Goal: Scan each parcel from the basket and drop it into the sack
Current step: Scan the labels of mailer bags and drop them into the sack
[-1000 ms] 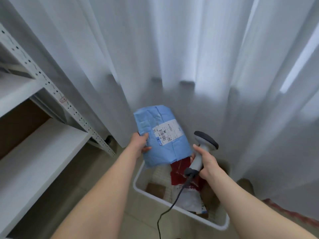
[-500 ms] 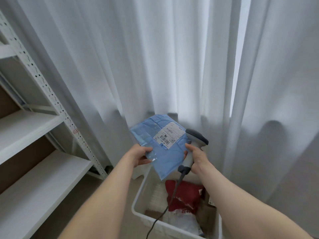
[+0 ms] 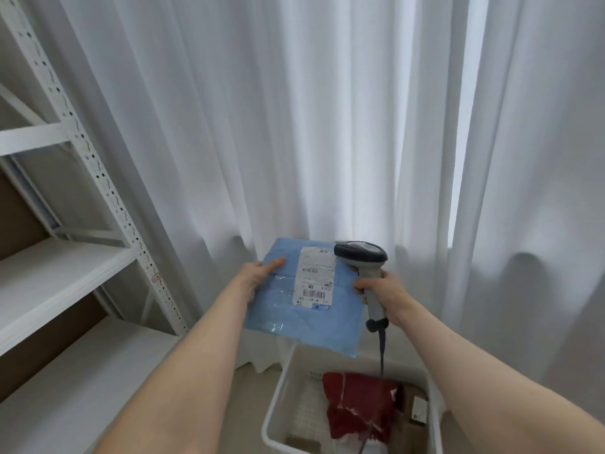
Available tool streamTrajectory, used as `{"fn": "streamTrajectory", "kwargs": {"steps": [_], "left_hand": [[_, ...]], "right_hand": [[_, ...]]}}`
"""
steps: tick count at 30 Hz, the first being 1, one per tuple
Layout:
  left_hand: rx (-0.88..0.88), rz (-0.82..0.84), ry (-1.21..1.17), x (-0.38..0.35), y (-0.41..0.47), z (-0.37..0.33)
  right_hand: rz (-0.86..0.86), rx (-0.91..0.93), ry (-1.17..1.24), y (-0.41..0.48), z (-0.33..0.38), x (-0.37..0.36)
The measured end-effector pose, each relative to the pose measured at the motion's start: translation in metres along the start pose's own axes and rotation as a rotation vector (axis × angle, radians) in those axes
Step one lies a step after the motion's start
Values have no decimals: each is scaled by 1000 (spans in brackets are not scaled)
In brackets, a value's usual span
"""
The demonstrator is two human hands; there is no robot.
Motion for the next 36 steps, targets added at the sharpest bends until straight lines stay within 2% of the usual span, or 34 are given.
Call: {"fn": "streamTrajectory", "kwargs": {"steps": [3,6,10,16,36], "left_hand": [[-50,9,-51,7,6,4],[-93,-105,-62,6,12,7],[-94,-224,-69,10,23,20],[-95,-305,-79,10,31,34],[-59,-376,-119,19,32,42]], "right_hand": [[-65,7,-66,0,4,-10],[-112,10,-55,-2,3,-25],[-55,-13,53,-11,-2,-41],[8,-23,-52,-26,-9,-60],[-50,-11,-211,-48,0,-85]]}}
Point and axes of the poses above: each hand's wrist, its own y-axis towards the middle knuckle, its own x-axis out of the back of the hand, z = x × y, the point moved 1 cm from there along y, towards the middle knuckle, and after that the axes turned 12 degrees about -x, right-handed, at the moved point
